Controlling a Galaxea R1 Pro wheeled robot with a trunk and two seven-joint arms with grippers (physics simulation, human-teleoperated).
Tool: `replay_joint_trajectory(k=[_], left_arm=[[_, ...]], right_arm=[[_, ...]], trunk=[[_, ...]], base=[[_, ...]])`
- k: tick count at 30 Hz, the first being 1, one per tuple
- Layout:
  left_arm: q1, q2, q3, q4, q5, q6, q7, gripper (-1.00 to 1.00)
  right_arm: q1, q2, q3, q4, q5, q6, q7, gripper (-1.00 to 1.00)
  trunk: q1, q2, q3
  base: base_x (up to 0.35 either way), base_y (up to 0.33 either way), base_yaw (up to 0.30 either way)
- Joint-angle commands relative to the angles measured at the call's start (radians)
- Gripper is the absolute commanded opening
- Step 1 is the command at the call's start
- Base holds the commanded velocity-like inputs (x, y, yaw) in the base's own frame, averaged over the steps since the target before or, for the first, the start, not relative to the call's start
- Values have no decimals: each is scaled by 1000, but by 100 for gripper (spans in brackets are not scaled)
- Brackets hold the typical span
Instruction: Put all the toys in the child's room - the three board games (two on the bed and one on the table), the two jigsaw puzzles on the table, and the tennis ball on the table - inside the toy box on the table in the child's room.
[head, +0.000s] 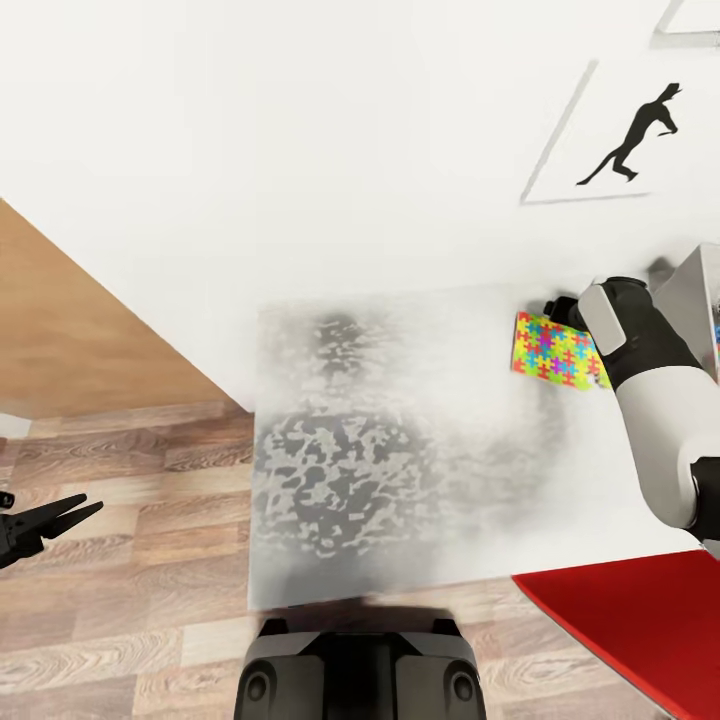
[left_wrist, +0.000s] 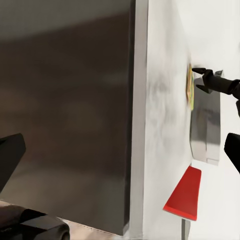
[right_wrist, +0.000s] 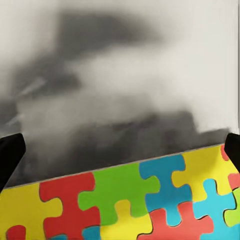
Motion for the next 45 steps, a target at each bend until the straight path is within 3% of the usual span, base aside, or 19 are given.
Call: replay_joint_trajectory(k=[1, 20, 45], left_arm=[[0, 0, 0, 0, -2, 11, -4, 100], [1, 0, 0, -1, -3, 11, -4, 100], [0, 0, 0, -1, 0, 11, -4, 100]], right_arm=[[0, -1, 4, 7, -30, -1, -8, 100], [0, -2, 4, 7, -33, -1, -7, 100], [0, -2, 4, 7, -35, -1, -7, 100]], trunk=[[0, -1, -1], [0, -1, -1], [0, -1, -1]], base=[[-128, 12, 0], [-80, 47, 0], [-215, 70, 0]])
